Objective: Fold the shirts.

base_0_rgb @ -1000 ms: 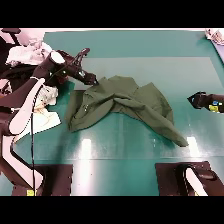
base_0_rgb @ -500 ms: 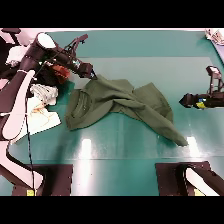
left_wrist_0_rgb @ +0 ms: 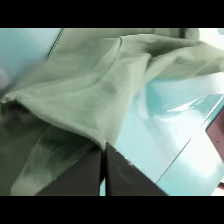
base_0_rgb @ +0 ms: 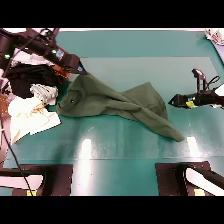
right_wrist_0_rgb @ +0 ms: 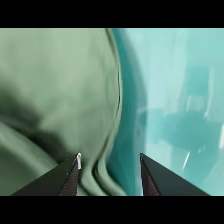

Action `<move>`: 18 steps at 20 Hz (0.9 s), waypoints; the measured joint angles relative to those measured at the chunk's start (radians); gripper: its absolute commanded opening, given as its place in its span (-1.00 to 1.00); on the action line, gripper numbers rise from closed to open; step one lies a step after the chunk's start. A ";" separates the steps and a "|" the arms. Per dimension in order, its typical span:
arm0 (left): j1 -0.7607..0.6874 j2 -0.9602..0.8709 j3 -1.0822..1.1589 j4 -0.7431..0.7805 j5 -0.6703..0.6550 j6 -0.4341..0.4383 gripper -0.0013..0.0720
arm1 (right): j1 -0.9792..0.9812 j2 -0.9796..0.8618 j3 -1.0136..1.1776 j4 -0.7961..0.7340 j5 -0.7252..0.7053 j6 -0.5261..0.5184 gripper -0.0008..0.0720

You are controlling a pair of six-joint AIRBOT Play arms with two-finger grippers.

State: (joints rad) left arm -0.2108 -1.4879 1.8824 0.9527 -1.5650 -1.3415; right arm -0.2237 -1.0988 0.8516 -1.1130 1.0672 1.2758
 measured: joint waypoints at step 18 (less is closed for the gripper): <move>0.000 0.086 -0.022 0.095 -0.088 -0.075 -0.90 | -0.185 0.428 -0.401 -0.102 0.323 0.143 0.45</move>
State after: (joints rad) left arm -0.2108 -1.4021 1.8606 1.0473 -1.6527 -1.4162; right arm -0.4088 -0.6712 0.4507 -1.2152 1.3903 1.4189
